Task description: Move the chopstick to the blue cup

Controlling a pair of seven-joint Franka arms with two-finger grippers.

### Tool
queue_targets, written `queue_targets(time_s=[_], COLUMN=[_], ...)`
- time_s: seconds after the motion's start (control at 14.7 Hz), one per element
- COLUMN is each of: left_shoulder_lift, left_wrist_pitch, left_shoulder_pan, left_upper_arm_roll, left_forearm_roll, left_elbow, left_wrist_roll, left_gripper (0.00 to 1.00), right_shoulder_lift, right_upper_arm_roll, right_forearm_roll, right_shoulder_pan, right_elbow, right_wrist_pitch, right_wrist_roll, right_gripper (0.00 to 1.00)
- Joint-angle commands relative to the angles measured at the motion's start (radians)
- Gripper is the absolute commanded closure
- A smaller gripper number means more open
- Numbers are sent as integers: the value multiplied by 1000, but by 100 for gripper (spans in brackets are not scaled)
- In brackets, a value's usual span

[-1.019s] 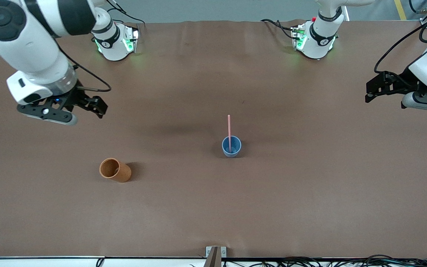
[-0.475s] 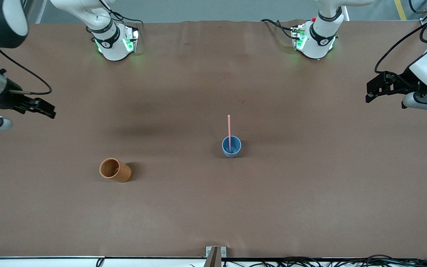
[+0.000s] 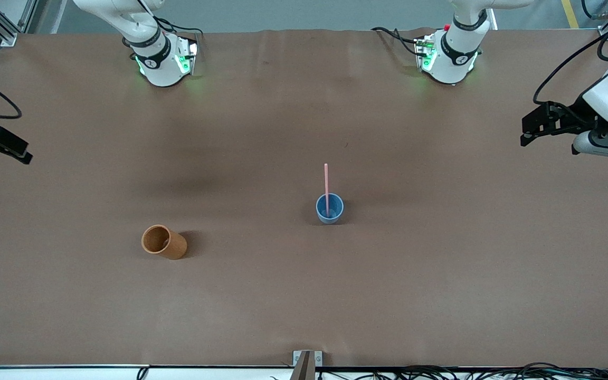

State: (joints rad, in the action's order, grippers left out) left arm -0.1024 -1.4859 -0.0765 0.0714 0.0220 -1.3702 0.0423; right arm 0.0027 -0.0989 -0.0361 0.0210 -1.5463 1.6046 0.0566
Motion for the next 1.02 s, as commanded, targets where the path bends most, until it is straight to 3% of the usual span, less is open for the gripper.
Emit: queue_targets(time_s=[0.0, 0.07, 0.41, 0.95], left_shoulder_lift=[0, 0, 0, 0], left_wrist_pitch=[6, 7, 6, 6], left_shoulder_pan=[0, -2, 0, 0], left_upper_arm_roll=[-4, -4, -4, -4], left_forearm_roll=[12, 12, 12, 13], left_elbow=[13, 13, 13, 13], left_wrist_roll=[2, 2, 2, 2], left_gripper=[0, 0, 0, 0], right_shoulder_lift=[-7, -7, 25, 20], right_upper_arm_roll=[21, 22, 22, 21], right_forearm_roll=[8, 13, 18, 21], right_shoulder_pan=[-6, -6, -7, 4], right_elbow=[78, 78, 141, 104], right_wrist_pitch=[-127, -181, -190, -186], right_wrist_roll=[-11, -11, -1, -6], right_gripper=[0, 0, 0, 0])
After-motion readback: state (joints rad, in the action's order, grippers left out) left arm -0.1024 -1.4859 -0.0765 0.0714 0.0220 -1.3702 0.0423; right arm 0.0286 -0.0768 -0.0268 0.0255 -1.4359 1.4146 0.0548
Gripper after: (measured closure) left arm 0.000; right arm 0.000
